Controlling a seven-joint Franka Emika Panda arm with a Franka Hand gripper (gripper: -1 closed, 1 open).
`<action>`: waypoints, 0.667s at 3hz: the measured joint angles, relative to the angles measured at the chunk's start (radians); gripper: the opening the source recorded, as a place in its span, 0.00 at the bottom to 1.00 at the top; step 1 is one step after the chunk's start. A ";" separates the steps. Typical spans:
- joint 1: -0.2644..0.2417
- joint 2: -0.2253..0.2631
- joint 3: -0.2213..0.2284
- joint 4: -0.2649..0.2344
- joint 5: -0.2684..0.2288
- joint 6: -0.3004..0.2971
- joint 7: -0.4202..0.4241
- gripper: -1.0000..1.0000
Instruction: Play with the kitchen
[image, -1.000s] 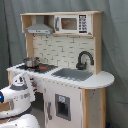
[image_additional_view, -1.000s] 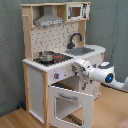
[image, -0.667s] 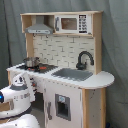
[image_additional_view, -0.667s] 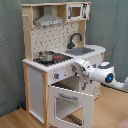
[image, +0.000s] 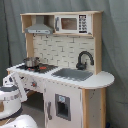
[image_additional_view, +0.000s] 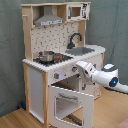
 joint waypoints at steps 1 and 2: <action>0.064 0.000 -0.001 -0.007 0.000 -0.078 0.000 1.00; 0.132 0.000 -0.006 -0.022 0.000 -0.154 0.000 1.00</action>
